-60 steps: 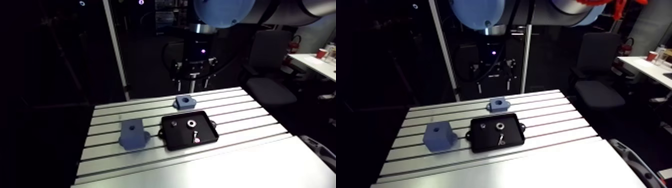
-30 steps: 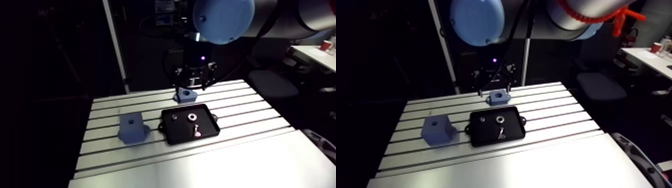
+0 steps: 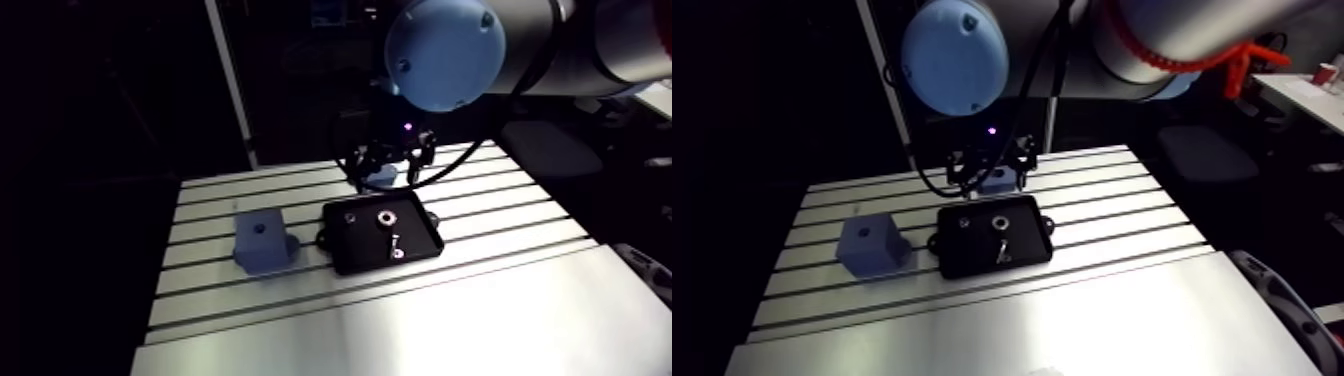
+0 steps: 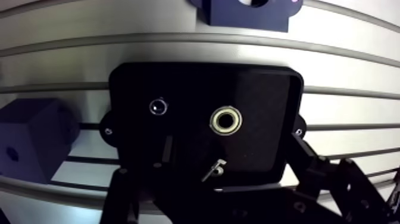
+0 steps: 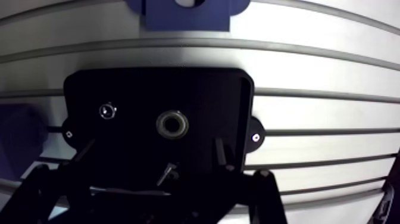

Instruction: Pick up the bearing and press it into the housing until flush.

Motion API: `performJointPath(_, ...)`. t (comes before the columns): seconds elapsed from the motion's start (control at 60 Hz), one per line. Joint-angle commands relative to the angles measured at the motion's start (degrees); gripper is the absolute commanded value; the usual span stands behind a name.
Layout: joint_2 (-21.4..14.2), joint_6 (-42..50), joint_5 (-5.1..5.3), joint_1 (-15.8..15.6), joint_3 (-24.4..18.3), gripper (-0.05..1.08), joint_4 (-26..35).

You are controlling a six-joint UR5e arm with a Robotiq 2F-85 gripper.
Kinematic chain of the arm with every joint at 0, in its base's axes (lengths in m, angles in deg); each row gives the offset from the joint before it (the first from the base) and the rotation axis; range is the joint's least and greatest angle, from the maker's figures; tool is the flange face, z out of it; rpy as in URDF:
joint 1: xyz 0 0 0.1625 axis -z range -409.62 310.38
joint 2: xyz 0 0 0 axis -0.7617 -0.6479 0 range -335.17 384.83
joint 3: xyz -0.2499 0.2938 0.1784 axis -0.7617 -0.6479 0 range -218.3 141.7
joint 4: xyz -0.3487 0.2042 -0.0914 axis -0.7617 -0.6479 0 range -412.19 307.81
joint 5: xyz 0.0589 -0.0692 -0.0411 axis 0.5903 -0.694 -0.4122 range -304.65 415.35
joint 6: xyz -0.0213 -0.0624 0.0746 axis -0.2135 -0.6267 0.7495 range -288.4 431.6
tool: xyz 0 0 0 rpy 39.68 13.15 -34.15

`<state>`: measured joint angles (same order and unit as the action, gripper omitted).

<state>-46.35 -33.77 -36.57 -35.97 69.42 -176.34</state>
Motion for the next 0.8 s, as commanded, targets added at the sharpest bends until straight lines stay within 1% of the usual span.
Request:
performJointPath(0.017,1.58,-0.06,-0.24,0.07,0.34,0.05,-1.22)
performJointPath(0.083,2.1,-0.23,-0.33,0.07,0.34,0.06,-2.51)
performJointPath(0.333,2.98,-0.15,-0.25,0.15,0.34,0.13,-2.73)
performJointPath(0.433,3.62,-0.06,-0.24,0.16,0.42,0.19,-2.8)
performJointPath(0.517,3.71,0.02,-0.24,0.16,0.43,0.21,-2.81)
performJointPath(0.617,3.9,0.28,-0.24,0.23,0.68,0.25,-2.81)
performJointPath(0.8,4.16,0.46,-0.24,0.51,1.28,0.28,-2.81)
